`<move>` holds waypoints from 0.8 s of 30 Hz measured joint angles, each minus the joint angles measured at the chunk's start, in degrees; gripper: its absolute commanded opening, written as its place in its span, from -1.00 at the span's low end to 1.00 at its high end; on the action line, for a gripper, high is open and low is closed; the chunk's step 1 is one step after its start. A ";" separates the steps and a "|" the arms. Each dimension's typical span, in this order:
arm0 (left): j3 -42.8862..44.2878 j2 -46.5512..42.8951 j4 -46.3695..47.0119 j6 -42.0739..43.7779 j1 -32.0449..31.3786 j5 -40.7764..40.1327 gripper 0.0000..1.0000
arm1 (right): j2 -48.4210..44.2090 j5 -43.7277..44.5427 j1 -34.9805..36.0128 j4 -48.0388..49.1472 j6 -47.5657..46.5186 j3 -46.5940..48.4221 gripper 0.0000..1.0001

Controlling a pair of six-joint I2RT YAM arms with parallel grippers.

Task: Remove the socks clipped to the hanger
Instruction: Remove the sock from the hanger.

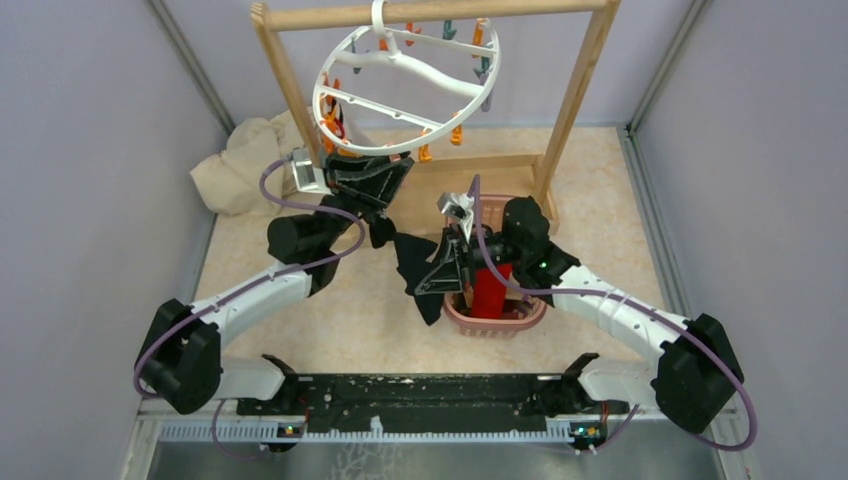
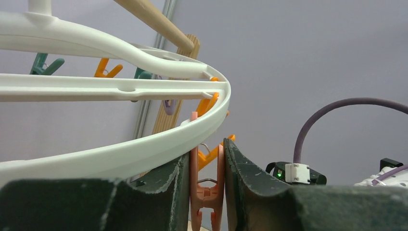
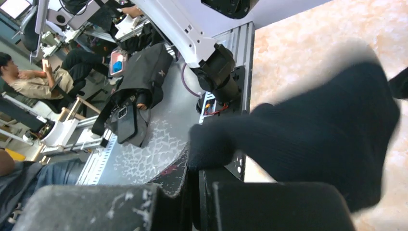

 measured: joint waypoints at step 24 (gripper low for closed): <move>0.72 -4.61 -12.04 3.96 0.17 0.50 -0.66 | -9.79 22.95 -1.81 -28.48 -11.54 8.26 -1.00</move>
